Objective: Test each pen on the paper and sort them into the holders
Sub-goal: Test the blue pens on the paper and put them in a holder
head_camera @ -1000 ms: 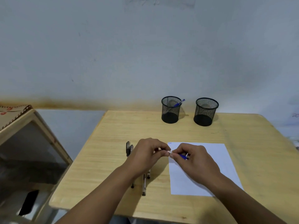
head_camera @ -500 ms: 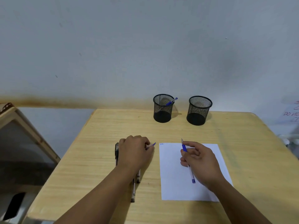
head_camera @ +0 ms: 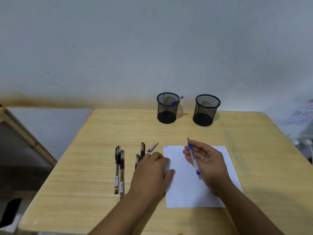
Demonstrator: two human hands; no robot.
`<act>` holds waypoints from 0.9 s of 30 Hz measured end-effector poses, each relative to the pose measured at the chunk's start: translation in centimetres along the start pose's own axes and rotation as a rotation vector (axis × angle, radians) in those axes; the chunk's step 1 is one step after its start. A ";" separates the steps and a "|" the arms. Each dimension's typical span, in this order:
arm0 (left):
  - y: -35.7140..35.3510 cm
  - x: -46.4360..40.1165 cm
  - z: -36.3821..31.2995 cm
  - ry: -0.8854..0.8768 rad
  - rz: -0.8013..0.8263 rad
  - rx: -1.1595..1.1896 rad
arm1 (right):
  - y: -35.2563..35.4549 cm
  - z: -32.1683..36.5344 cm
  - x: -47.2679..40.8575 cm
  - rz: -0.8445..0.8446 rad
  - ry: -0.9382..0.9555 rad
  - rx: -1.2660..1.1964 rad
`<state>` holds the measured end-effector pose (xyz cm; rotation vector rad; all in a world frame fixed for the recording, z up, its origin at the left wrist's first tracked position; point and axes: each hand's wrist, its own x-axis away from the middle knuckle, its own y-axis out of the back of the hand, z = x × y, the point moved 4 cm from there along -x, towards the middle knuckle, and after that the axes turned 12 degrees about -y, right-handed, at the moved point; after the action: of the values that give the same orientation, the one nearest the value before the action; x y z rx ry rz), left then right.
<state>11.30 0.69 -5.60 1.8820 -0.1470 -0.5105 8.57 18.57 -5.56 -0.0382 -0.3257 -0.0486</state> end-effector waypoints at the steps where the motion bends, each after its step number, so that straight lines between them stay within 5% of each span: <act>1: -0.2 0.4 -0.4 -0.016 0.005 -0.029 | 0.1 0.0 0.1 0.005 0.021 0.026; 12: -0.8 2.0 -1.3 -0.041 -0.027 -0.085 | -1.5 0.4 -0.7 -0.100 0.183 0.190; 27: 0.3 -4.2 3.2 0.167 0.010 0.160 | -2.7 0.1 -1.8 -0.120 0.167 0.200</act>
<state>6.26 -0.72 -5.04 2.0700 -0.0885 -0.3403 6.68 15.97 -5.93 0.1825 -0.1641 -0.1368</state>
